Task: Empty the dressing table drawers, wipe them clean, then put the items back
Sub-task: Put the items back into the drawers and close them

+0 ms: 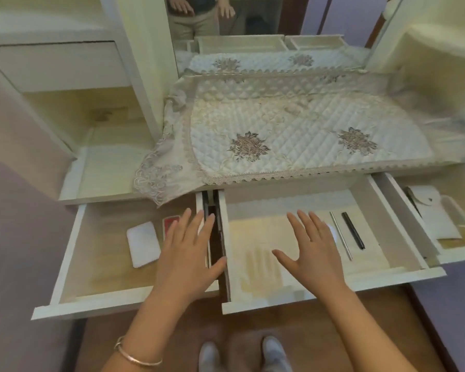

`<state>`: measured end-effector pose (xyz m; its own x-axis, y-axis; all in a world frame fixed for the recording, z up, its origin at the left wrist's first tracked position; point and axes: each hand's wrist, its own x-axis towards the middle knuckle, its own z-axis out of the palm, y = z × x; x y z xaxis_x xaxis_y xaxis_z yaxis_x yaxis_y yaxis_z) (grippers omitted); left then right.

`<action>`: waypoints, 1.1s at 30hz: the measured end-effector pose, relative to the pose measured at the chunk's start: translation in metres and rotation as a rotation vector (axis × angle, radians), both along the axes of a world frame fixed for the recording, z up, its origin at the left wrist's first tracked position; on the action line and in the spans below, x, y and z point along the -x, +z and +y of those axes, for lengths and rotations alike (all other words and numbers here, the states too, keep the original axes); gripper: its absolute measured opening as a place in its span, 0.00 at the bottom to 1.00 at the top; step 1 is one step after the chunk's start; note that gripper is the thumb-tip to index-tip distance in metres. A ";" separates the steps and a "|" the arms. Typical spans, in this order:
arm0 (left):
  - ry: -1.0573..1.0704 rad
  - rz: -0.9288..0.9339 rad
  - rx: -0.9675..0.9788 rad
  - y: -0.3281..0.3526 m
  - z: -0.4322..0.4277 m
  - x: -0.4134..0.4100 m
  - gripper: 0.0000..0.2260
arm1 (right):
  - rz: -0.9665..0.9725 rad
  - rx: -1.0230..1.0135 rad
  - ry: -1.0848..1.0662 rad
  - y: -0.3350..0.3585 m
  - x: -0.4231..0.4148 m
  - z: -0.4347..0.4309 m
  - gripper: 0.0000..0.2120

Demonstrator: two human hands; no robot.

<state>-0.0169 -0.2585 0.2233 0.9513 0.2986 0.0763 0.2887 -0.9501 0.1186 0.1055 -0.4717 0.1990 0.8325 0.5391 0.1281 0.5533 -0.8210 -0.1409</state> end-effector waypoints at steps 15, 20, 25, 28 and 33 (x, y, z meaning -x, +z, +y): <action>-0.030 0.300 0.075 -0.107 -0.201 -0.044 0.40 | 0.373 0.125 0.117 -0.063 -0.058 -0.201 0.39; 0.089 0.262 0.058 -0.108 -0.212 -0.052 0.37 | 0.319 0.142 0.178 -0.081 -0.079 -0.215 0.42; 0.157 0.216 0.095 -0.105 -0.210 -0.062 0.38 | 0.289 0.148 0.231 -0.083 -0.093 -0.208 0.47; 0.200 0.169 0.135 -0.103 -0.203 -0.079 0.38 | 0.294 0.171 0.196 -0.078 -0.107 -0.196 0.47; 0.244 0.104 0.157 -0.101 -0.182 -0.113 0.39 | 0.234 0.107 0.181 -0.075 -0.138 -0.169 0.47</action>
